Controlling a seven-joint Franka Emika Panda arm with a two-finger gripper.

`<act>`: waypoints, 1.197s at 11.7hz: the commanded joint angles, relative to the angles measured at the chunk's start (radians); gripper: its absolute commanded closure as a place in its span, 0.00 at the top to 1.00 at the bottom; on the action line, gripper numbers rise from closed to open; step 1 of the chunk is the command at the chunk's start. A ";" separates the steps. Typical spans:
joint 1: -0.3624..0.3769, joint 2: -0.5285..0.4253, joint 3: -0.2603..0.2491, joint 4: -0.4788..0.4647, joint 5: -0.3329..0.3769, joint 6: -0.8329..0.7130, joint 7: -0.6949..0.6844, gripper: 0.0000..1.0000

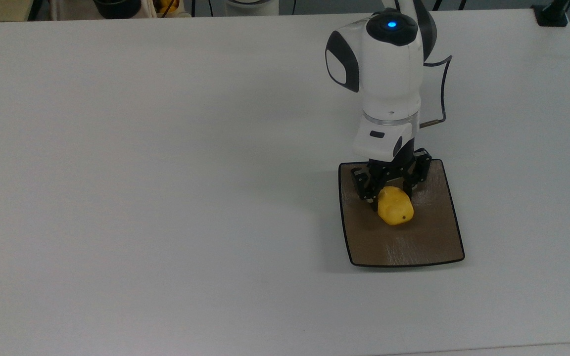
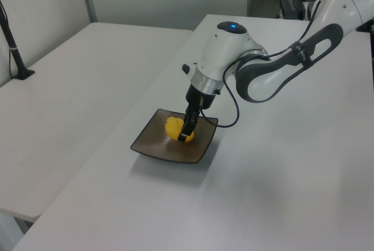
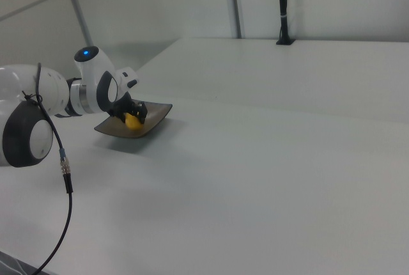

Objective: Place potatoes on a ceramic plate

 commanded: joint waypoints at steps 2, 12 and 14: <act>0.020 0.007 -0.018 0.018 -0.059 0.004 0.063 1.00; -0.003 -0.469 -0.021 -0.062 -0.054 -0.688 0.176 1.00; -0.016 -0.570 -0.069 -0.068 0.069 -0.837 0.175 1.00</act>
